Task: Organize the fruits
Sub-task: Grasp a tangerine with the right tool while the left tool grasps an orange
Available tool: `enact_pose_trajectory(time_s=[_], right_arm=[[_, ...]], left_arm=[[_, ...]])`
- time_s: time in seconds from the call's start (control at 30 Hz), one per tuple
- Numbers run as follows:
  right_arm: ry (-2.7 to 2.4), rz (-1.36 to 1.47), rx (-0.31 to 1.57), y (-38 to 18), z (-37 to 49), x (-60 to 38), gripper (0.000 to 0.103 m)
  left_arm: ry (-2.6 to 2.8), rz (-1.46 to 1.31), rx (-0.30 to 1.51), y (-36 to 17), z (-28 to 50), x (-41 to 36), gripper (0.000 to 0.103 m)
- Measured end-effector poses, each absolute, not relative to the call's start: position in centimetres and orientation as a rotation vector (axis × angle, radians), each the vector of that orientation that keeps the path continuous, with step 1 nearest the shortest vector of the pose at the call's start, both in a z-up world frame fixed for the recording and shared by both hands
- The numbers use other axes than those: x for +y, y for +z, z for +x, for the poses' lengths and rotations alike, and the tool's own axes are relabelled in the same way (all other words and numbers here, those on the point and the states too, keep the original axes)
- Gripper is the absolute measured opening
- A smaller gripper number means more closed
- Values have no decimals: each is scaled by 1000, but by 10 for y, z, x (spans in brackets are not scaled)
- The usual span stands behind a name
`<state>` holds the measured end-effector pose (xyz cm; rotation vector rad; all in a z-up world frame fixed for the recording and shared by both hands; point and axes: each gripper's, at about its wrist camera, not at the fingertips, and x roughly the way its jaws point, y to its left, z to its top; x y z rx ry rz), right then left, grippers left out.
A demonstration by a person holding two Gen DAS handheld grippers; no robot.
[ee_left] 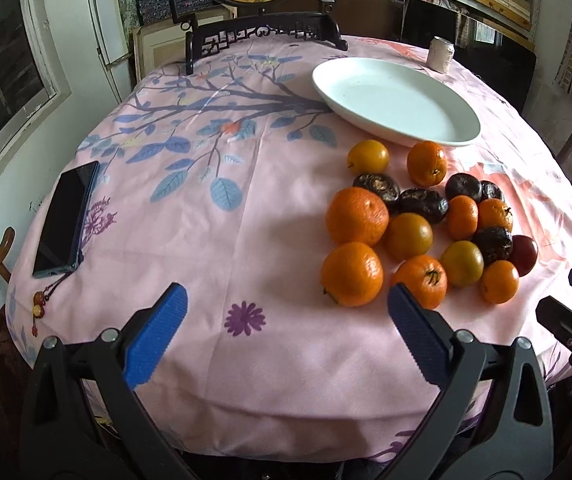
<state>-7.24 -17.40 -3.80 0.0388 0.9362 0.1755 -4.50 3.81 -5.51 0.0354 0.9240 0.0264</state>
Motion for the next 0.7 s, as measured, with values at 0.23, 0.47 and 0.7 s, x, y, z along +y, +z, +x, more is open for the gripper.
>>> enact_pose_trajectory(time_s=[0.23,0.47,0.7], right_arm=[[225,23,1012,-68,-49,-159,52],[220,10,1004,-80,-35,-154,37],[198,17,1023,-77,-43,-164,37]], left_arm=[[33,24,947,-64,-44,49,101],[20,33,956,-73,-33,46,101],[-51,47,967,-80,-25,26,99]])
